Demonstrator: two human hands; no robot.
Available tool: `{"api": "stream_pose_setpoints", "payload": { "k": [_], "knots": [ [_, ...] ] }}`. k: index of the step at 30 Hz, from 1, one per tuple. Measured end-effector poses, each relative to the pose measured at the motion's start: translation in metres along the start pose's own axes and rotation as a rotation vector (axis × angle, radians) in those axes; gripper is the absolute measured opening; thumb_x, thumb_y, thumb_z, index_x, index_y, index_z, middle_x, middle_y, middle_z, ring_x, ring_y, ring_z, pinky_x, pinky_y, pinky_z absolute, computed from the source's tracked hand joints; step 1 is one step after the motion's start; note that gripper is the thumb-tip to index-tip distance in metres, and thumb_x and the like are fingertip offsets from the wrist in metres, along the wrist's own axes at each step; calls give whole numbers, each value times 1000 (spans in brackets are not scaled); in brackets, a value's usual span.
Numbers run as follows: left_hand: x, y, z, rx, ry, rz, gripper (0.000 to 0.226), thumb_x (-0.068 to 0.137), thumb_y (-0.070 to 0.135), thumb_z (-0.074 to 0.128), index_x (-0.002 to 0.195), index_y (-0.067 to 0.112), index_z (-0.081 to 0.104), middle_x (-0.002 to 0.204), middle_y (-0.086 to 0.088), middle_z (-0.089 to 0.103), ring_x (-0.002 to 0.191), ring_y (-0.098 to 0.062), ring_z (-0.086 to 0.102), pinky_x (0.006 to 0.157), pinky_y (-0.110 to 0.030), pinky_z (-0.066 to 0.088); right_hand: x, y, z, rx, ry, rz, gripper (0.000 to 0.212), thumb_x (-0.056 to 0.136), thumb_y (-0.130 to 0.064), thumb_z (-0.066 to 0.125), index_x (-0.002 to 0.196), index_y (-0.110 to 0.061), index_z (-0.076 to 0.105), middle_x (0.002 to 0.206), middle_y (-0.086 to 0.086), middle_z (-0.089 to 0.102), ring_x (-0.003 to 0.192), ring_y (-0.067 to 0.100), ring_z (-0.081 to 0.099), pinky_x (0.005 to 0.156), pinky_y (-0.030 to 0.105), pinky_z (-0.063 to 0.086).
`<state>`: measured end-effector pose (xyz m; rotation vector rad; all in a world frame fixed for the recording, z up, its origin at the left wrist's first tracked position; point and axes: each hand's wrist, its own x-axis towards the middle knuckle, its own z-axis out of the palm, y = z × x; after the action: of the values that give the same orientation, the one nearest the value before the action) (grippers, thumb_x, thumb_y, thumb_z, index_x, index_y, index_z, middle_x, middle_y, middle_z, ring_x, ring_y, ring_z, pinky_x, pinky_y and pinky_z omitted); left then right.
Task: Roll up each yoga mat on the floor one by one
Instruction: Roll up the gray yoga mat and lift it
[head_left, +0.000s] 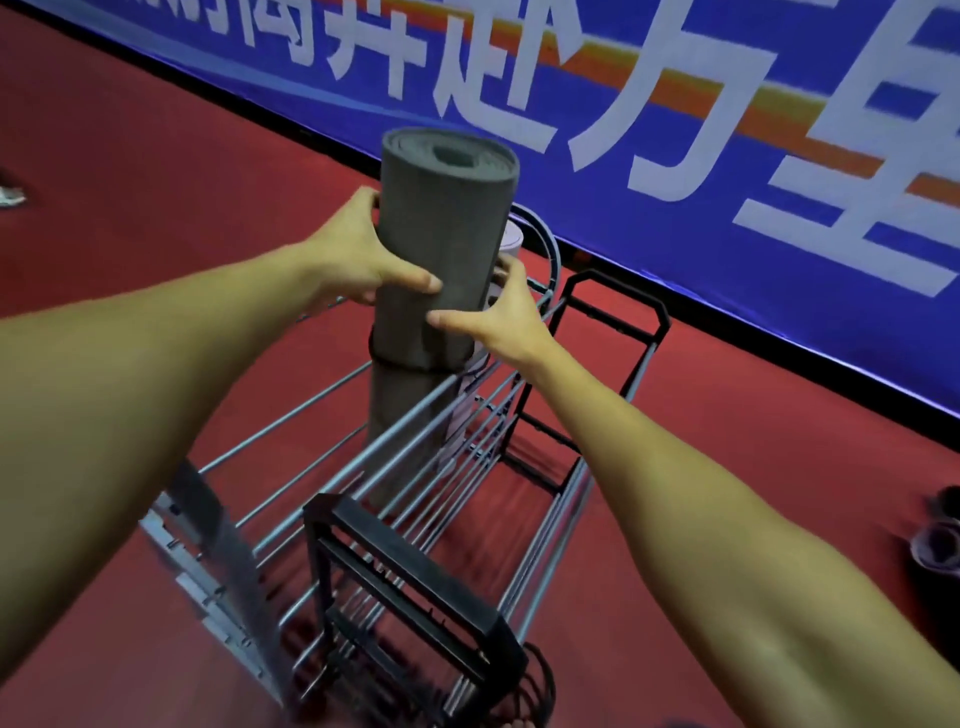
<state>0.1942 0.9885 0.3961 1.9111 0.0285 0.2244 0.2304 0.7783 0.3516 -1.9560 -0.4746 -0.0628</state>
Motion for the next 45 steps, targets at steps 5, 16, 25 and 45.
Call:
{"api": "stream_pose_setpoints", "payload": {
  "k": [5,16,25,45],
  "knots": [
    [2,-49,27,12,60,-78,95,53,12,103,129,15,45,116,-4,66,104,-24,70,63,-36,56,10,15,-5,-155,-30,-49,112,67,-15,99,154,-7,28,140,1,46,131,15,48,97,7,42],
    [15,-114,56,-64,106,-145,122,31,25,106,134,25,42,127,1,64,119,-21,64,96,-47,59,18,45,15,-512,-22,-28,105,61,-39,98,141,-11,37,133,8,56,122,33,56,91,49,54],
    [6,-75,46,92,160,-100,136,37,43,102,153,18,35,142,-4,58,130,-24,57,110,-46,50,12,37,3,-320,14,-21,117,73,-36,95,161,-17,21,152,14,45,139,31,47,112,49,47],
    [-53,77,133,449,-10,398,63,86,35,85,140,15,60,138,-4,66,122,-23,64,107,-42,50,-138,11,-193,-327,134,-126,76,93,-35,79,156,-22,38,138,3,60,117,17,64,103,43,52]
  ]
}}
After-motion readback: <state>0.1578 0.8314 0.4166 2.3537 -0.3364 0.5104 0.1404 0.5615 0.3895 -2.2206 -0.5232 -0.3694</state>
